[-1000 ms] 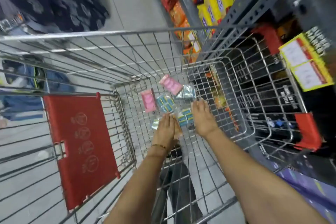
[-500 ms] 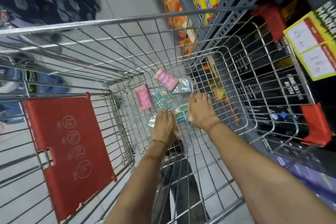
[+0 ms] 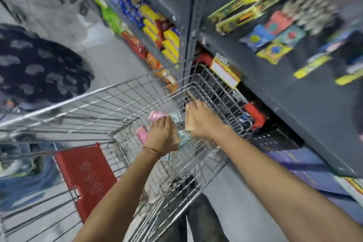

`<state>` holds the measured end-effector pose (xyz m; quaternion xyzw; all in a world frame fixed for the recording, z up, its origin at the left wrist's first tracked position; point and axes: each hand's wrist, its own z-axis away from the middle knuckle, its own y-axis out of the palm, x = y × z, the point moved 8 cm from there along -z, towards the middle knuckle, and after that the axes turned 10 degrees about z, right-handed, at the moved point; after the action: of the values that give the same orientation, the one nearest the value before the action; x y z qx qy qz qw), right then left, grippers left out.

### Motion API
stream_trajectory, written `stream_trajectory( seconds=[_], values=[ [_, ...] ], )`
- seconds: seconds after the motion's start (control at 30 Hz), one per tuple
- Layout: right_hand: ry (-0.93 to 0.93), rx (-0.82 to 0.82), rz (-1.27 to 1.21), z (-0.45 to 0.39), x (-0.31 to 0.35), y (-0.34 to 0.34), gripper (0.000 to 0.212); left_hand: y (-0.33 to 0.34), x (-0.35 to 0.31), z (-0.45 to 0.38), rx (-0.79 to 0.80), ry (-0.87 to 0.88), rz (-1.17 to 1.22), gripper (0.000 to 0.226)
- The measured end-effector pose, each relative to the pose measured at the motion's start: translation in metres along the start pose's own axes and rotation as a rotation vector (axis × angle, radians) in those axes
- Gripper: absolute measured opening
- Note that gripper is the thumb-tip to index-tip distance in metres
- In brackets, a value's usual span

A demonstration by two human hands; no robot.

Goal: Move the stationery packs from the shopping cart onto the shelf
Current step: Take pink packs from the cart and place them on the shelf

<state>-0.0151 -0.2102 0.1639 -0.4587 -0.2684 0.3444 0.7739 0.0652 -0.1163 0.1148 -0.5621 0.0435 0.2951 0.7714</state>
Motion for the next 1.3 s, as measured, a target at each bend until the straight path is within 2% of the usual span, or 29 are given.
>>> stream_trajectory(
  seconds=[0.1, 0.3, 0.4, 0.5, 0.6, 0.73, 0.93, 1.1, 1.17, 1.3],
  values=[
    [0.062, -0.131, -0.016, 0.047, -0.018, -0.052, 0.092, -0.053, -0.054, 0.007, -0.01, 0.128, -0.028, 0.103],
    [0.329, -0.343, -0.016, 0.177, -0.089, -0.127, 0.093, -0.13, -0.186, 0.017, -0.07, 0.459, -0.083, 0.113],
    [0.472, -0.401, -0.067, 0.253, -0.13, -0.147, 0.085, -0.134, -0.259, 0.016, -0.074, 0.592, -0.16, 0.116],
    [0.642, -0.393, -0.058, 0.317, -0.176, -0.146, 0.075, -0.123, -0.346, 0.019, -0.048, 0.781, -0.232, 0.104],
    [0.799, -0.394, -0.138, 0.356, -0.227, -0.131, 0.084, -0.112, -0.425, 0.031, 0.031, 0.898, -0.207, 0.092],
    [0.89, -0.316, -0.171, 0.381, -0.272, -0.115, 0.069, -0.083, -0.506, 0.038, 0.174, 0.977, -0.277, 0.103],
    [0.965, -0.291, -0.168, 0.379, -0.314, -0.09, 0.081, -0.045, -0.551, 0.019, 0.28, 0.954, -0.338, 0.085],
    [0.927, -0.298, -0.019, 0.364, -0.323, -0.09, 0.079, -0.032, -0.553, 0.006, 0.358, 0.936, -0.339, 0.09],
    [0.911, -0.313, 0.007, 0.359, -0.32, -0.09, 0.071, -0.029, -0.55, 0.003, 0.368, 0.945, -0.321, 0.088],
    [0.943, -0.374, -0.076, 0.361, -0.319, -0.083, 0.035, -0.028, -0.542, -0.004, 0.334, 0.951, -0.276, 0.065]
  ],
)
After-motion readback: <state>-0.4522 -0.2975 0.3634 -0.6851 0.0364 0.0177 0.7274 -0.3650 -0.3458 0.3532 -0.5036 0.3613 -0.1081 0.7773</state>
